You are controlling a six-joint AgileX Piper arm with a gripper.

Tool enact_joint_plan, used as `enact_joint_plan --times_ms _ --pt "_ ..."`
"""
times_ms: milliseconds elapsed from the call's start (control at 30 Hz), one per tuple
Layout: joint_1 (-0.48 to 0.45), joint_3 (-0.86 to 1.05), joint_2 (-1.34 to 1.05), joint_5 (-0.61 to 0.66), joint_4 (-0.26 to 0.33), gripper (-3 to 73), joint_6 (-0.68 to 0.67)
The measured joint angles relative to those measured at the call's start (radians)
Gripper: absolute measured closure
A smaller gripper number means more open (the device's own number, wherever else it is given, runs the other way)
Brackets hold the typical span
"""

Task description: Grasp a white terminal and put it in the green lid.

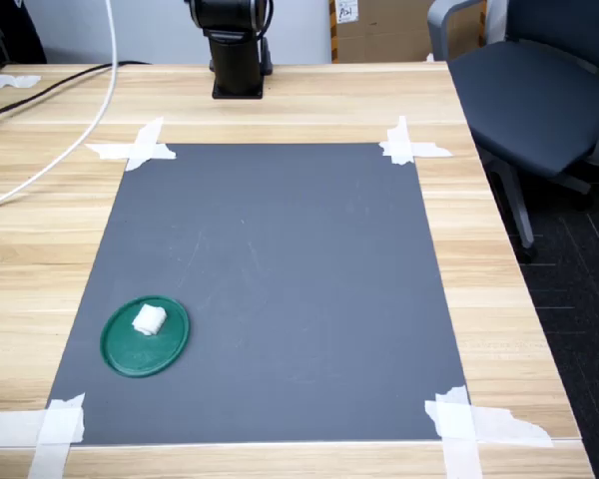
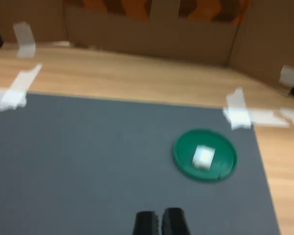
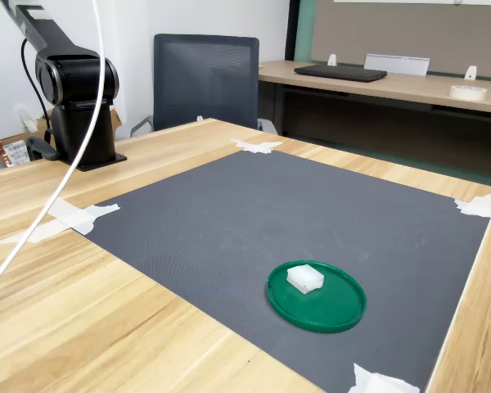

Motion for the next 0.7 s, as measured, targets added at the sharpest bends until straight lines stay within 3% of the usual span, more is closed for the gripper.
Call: enact_joint_plan --times_ms 300,700 --pt "0.0 0.173 -0.235 0.0 0.001 72.1 0.0" --pt "0.0 0.312 -0.352 -0.007 0.004 72.2 0.0"
